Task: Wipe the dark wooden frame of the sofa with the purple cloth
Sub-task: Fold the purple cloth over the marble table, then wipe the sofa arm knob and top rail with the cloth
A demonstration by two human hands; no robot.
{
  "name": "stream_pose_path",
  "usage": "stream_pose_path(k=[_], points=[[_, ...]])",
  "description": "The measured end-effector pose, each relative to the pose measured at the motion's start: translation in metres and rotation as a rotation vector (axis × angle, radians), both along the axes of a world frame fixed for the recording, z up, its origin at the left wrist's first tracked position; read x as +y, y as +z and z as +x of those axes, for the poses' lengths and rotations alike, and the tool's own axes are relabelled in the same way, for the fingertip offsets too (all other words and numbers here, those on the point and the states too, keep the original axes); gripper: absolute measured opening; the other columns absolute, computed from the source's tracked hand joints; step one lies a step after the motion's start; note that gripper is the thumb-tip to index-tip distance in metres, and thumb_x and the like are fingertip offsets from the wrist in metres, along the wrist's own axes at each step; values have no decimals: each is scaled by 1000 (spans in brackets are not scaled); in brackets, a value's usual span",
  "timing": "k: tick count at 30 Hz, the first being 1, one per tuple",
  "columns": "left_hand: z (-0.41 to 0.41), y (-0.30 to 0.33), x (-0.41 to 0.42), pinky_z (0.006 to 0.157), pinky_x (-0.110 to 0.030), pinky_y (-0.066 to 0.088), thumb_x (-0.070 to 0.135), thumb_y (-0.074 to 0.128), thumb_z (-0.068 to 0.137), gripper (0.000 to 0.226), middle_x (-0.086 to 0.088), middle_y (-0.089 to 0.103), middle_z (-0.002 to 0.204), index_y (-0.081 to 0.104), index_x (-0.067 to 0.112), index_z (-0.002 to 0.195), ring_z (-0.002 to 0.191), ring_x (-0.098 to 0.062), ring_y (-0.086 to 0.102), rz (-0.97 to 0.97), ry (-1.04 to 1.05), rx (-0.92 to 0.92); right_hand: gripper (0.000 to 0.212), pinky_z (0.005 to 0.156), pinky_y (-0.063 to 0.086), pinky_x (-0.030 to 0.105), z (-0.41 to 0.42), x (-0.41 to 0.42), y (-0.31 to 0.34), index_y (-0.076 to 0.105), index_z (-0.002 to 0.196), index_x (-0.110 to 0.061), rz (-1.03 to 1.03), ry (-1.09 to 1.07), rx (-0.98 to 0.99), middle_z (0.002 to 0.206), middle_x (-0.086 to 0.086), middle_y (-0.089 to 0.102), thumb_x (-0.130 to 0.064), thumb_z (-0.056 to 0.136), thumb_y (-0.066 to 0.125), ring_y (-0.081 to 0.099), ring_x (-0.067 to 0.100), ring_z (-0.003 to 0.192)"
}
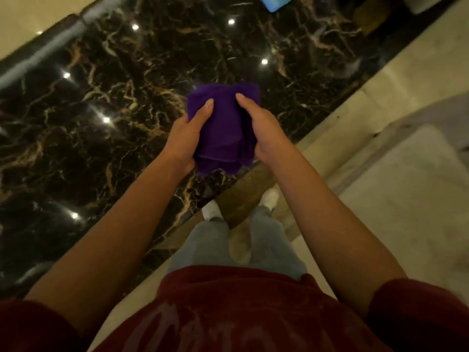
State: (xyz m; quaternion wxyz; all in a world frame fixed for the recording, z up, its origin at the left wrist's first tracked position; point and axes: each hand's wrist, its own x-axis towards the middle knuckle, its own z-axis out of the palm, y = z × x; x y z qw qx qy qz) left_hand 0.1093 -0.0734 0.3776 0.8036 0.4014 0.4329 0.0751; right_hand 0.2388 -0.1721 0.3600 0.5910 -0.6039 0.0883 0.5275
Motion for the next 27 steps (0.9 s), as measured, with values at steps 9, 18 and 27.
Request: stream_pose_path(k=[9, 18, 27], points=[[100, 10, -98, 93, -42, 62, 33, 71, 98, 32, -3, 79, 116, 69, 20, 127, 107, -21, 76, 67, -431, 22, 33, 90, 62, 36, 53, -148, 26, 77, 113, -24, -63, -268, -175, 110, 0, 82, -46, 89, 75, 78, 17, 102], [174, 31, -198, 89, -38, 63, 37, 77, 92, 29, 4, 80, 114, 72, 30, 120, 106, -15, 76, 156, -763, 15, 11, 79, 65, 31, 78, -266, 47, 78, 104, -19, -81, -663, -256, 97, 1, 83, -24, 94, 75, 79, 15, 90], [242, 61, -326, 81, -27, 62, 38, 76, 93, 29, 6, 80, 111, 72, 27, 119, 100, -9, 76, 222, -921, -44, 17, 68, 62, 26, 121, -393, 72, 80, 99, -19, -118, -835, -304, 95, 2, 84, -30, 87, 78, 80, 16, 86]])
